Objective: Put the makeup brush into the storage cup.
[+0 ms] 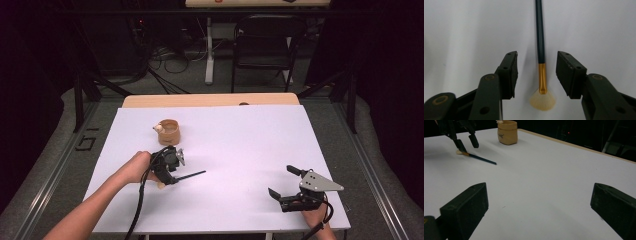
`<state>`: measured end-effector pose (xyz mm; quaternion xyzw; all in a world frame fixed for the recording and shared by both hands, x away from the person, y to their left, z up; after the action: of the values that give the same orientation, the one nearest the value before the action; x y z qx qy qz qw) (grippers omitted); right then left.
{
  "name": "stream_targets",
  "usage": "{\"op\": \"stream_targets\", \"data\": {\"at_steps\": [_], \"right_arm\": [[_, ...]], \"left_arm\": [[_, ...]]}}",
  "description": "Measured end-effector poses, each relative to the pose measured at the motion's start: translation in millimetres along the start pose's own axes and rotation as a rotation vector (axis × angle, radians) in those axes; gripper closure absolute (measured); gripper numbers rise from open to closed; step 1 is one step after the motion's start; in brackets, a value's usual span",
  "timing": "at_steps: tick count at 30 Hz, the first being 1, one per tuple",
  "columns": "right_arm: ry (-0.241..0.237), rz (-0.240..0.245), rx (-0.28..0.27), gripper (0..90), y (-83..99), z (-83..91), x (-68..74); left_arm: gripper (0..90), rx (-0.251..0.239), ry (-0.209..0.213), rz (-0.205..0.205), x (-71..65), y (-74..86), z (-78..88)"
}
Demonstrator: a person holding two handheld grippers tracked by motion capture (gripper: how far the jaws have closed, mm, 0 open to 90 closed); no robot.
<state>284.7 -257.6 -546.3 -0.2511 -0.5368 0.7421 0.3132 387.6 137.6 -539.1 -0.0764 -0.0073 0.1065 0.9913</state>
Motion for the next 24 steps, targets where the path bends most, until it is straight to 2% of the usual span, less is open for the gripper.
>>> {"op": "stream_targets", "data": {"at_steps": [1, 3, 8, 12, 24], "right_arm": [[0.001, 0.003, 0.001, 1.1, 0.0, 0.0, -0.1], [0.004, 0.004, 0.003, 1.2, 0.1, -0.3, -0.1], [0.002, 0.001, 0.003, 1.2, 0.1, 0.1, 0.1], [0.003, 0.004, 0.004, 1.2, 0.1, 0.1, -0.2], [-0.002, 0.006, 0.014, 1.5, 0.1, 0.8, -0.1]], "left_arm": [[57.3, 0.012, -0.005, 0.0, 0.2, -1.2, -0.2], [61.3, 0.013, 0.006, 0.005, 0.6, -1.9, -0.8], [68.7, 0.054, 0.027, 0.001, 1.7, -4.6, -3.9], [72.1, 0.082, 0.061, -0.009, 0.8, -6.5, -8.2], [79.0, 0.113, 0.077, -0.02, 1.8, -8.0, -14.8]]}}
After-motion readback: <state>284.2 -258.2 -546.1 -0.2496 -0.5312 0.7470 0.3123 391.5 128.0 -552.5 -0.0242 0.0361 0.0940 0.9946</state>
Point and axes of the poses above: each handheld gripper's, and its own axes: z roughly backward along the jaws, y roughly out of its underside, x roughly to its left, the point moved 3 cm from there along -z, roughly forward along the jaws, and after that the axes turned 1 degree about y, right-handed, at the moved point
